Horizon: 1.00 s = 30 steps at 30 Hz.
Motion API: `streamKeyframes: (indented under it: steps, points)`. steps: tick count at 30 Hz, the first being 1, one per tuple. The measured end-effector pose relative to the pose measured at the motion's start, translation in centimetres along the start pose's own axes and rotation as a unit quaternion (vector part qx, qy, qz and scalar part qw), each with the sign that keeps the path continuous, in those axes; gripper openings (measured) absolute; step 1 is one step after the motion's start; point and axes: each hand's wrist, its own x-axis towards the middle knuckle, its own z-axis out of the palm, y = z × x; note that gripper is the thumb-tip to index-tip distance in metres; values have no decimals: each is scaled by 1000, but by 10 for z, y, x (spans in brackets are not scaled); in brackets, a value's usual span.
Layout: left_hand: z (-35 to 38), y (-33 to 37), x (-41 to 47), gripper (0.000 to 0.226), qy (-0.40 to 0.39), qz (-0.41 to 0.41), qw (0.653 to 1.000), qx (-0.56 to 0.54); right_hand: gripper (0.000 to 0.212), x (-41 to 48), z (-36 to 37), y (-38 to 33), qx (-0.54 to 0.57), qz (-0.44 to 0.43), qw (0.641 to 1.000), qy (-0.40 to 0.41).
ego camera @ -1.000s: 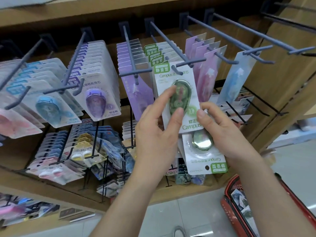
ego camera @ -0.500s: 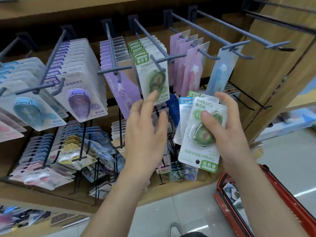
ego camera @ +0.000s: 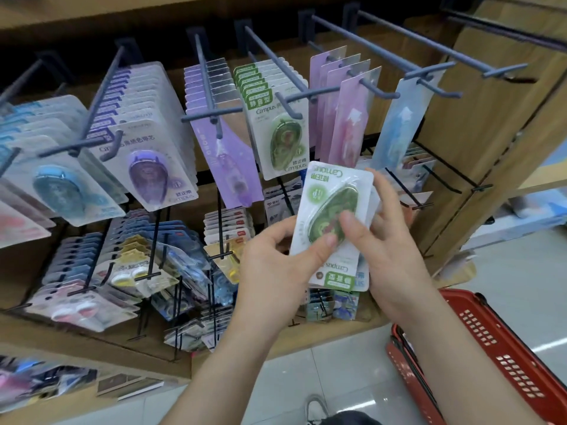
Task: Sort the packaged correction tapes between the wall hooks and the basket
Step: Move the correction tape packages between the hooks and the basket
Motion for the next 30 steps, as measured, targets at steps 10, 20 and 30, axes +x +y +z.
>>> streamKeyframes:
  steps: [10, 20, 30]
  points:
    - [-22, 8, 9, 24, 14, -28, 999, -44, 26, 7, -27, -6, -85, -16, 996, 3]
    - [-58, 33, 14, 39, -30, 136, 921, 363, 28, 13, -34, -26, -219, -28, 975, -24]
    - [-30, 58, 24, 66, -25, 199, 830, 521, 46, 13, -44, -27, -203, 9, 979, -11]
